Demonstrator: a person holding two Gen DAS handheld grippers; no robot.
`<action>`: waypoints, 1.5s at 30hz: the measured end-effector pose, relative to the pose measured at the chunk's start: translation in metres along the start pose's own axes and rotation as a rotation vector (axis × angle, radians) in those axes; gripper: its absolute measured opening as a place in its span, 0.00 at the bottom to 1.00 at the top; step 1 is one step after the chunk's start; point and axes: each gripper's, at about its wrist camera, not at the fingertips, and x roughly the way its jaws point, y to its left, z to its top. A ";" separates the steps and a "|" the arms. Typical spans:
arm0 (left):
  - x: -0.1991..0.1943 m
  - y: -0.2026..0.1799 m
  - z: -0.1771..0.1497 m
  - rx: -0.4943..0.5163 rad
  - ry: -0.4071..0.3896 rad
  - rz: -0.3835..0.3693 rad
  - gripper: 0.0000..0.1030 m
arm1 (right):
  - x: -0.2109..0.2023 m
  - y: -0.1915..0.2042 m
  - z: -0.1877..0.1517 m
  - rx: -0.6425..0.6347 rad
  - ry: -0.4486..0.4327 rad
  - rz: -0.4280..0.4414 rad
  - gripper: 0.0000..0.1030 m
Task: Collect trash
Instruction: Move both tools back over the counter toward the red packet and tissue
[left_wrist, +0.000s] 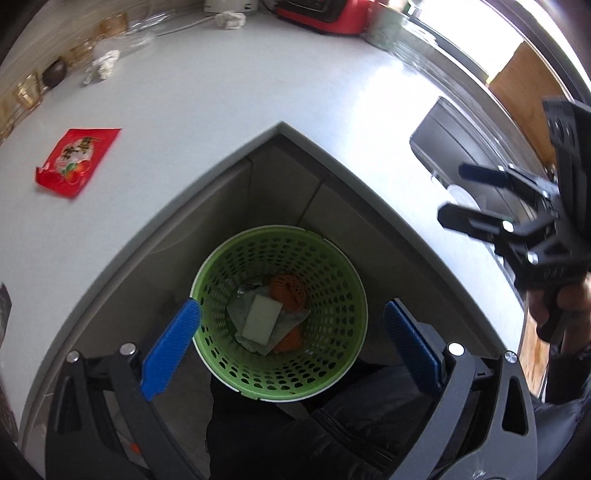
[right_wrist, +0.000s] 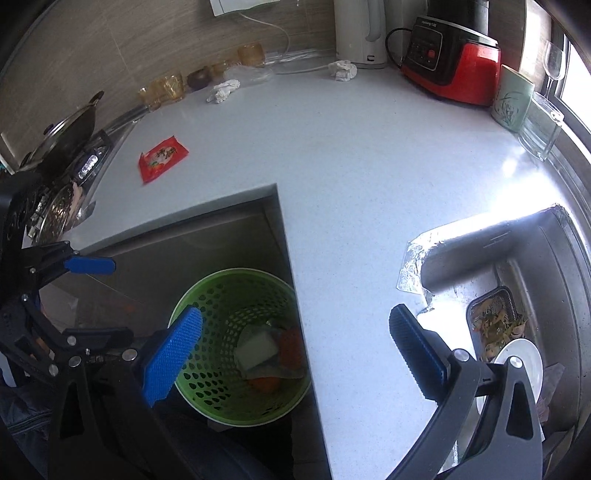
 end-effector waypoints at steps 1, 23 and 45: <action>-0.001 0.002 0.001 -0.009 -0.004 -0.001 0.93 | 0.001 0.000 0.001 -0.002 0.001 0.000 0.98; -0.029 0.103 0.043 -0.318 -0.114 0.154 0.93 | 0.023 0.016 0.035 0.031 -0.017 0.033 0.98; 0.014 0.235 0.125 -0.777 -0.068 0.342 0.93 | 0.099 0.057 0.208 -0.042 -0.152 0.074 0.98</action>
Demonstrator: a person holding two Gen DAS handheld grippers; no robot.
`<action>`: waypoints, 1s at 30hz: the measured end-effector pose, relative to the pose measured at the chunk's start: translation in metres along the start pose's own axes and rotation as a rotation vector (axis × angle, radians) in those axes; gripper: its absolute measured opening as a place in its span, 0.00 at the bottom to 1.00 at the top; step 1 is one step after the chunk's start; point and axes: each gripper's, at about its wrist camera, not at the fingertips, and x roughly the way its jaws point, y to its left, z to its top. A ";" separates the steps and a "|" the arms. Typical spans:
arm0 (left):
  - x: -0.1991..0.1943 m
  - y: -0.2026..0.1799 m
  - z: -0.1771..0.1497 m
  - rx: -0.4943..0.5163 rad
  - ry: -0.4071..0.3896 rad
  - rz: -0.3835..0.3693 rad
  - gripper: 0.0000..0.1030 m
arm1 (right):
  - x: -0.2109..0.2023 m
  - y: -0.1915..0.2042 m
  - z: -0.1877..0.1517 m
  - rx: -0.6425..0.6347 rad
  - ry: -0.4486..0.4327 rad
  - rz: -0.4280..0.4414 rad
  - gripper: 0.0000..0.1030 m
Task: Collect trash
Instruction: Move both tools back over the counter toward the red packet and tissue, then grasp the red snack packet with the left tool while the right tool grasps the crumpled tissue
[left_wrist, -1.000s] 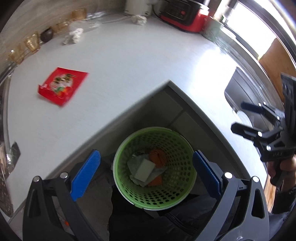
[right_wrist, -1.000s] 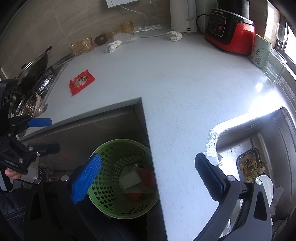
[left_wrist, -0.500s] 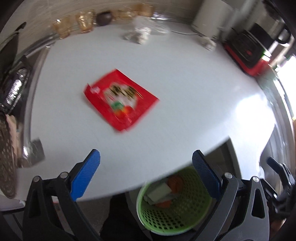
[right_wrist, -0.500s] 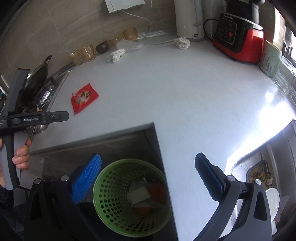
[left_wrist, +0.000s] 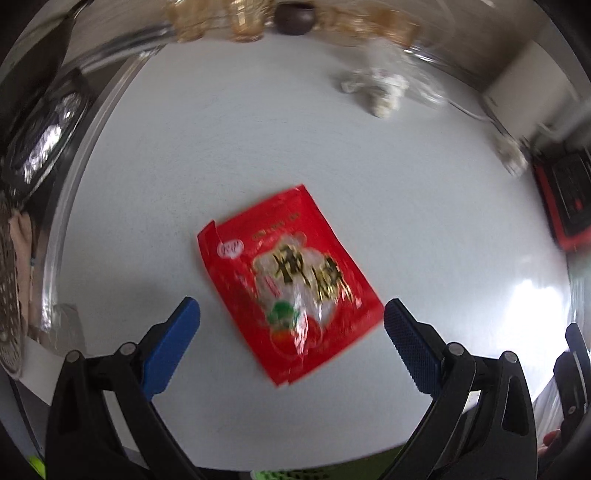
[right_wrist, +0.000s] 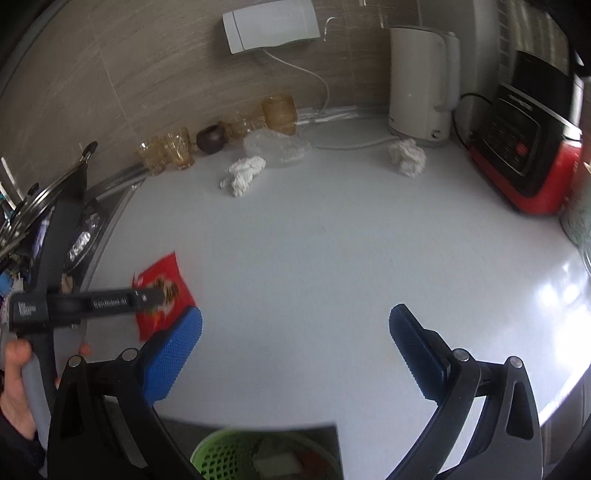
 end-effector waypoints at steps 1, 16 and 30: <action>0.003 0.001 0.002 -0.022 0.007 0.009 0.93 | 0.006 0.001 0.006 0.001 -0.002 0.009 0.98; 0.041 -0.007 0.023 -0.252 0.035 0.154 0.93 | 0.104 0.000 0.090 -0.003 0.062 0.089 0.98; 0.049 -0.018 0.028 -0.292 0.011 0.189 0.93 | 0.129 0.009 0.103 -0.003 0.091 0.103 0.98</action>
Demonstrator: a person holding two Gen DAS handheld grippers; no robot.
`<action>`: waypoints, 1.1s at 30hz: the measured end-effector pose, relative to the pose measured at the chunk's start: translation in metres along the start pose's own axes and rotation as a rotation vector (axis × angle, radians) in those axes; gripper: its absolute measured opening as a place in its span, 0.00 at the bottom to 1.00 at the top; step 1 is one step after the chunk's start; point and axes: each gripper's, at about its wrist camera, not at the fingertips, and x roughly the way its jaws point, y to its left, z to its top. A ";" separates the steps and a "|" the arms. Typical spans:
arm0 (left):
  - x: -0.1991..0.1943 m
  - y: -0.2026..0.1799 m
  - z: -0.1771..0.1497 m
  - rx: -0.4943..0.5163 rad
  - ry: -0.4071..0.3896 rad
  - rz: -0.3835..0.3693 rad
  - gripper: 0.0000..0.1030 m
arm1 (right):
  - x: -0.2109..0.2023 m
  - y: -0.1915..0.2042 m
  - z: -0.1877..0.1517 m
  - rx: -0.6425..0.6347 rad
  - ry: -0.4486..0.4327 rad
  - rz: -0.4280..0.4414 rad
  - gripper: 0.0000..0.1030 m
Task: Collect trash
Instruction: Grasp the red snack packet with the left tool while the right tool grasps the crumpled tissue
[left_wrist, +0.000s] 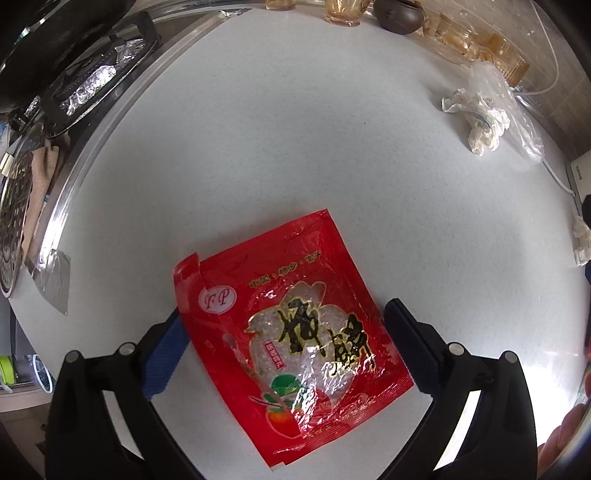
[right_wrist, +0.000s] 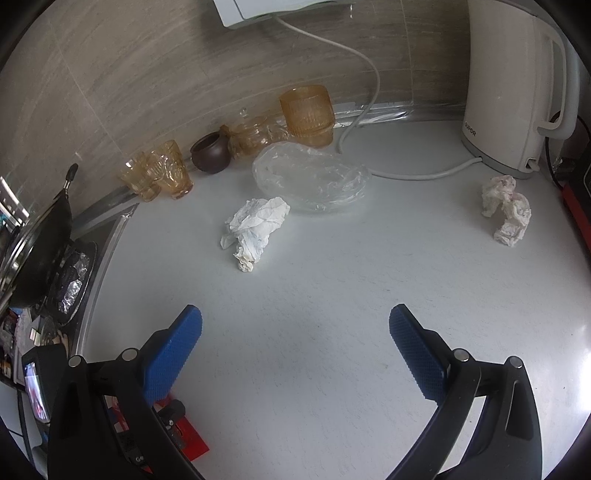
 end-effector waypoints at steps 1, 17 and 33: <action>0.000 0.000 -0.001 0.000 -0.005 0.003 0.93 | 0.002 0.001 0.000 -0.001 0.002 -0.002 0.98; -0.021 0.017 -0.006 0.130 -0.091 -0.150 0.19 | 0.061 0.035 0.028 -0.055 0.031 -0.091 0.89; -0.017 0.024 0.024 0.286 -0.080 -0.292 0.16 | 0.120 0.055 0.052 0.024 0.105 -0.145 0.43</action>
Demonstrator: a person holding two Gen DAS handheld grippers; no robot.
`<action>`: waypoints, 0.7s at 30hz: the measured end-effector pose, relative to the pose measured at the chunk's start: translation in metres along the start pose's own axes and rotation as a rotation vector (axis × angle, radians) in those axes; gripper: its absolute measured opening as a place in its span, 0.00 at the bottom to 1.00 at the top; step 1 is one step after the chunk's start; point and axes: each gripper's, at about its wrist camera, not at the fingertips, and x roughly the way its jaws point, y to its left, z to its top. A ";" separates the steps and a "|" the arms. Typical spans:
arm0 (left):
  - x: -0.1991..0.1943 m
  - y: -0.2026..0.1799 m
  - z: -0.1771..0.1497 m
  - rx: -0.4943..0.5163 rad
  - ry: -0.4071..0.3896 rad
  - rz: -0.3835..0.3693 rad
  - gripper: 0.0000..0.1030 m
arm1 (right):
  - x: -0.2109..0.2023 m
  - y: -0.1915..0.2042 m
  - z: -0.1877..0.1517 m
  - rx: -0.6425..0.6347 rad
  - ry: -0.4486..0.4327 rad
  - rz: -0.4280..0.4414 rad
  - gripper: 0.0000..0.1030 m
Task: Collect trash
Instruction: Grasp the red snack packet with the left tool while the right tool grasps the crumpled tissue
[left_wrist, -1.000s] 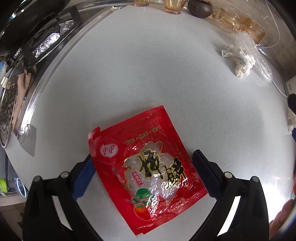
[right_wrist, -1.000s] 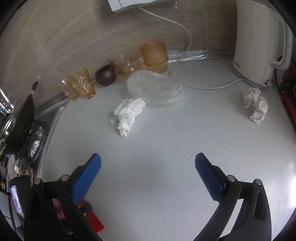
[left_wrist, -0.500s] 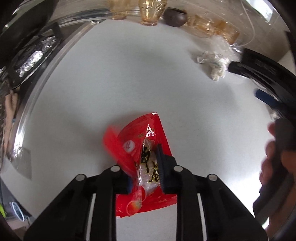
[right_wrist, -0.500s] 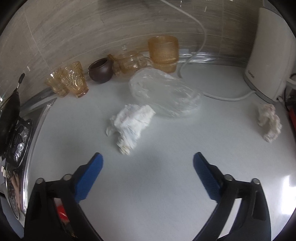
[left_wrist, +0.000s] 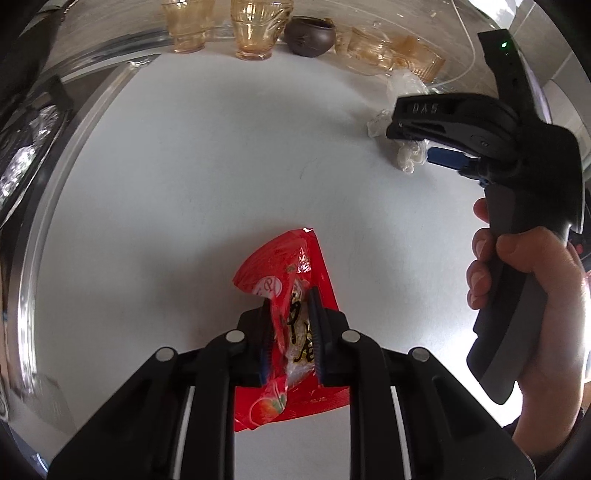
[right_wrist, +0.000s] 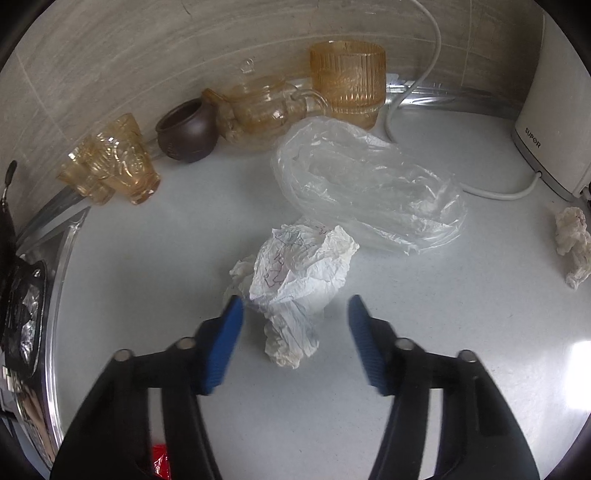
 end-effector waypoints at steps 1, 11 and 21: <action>-0.001 0.001 0.000 0.008 0.002 -0.006 0.16 | 0.002 0.000 0.000 0.004 0.004 0.002 0.35; -0.013 0.005 0.011 0.115 -0.018 -0.031 0.15 | -0.025 0.007 -0.011 -0.004 -0.047 -0.008 0.22; -0.042 -0.011 -0.010 0.232 -0.032 -0.098 0.08 | -0.120 -0.008 -0.065 0.036 -0.139 -0.005 0.22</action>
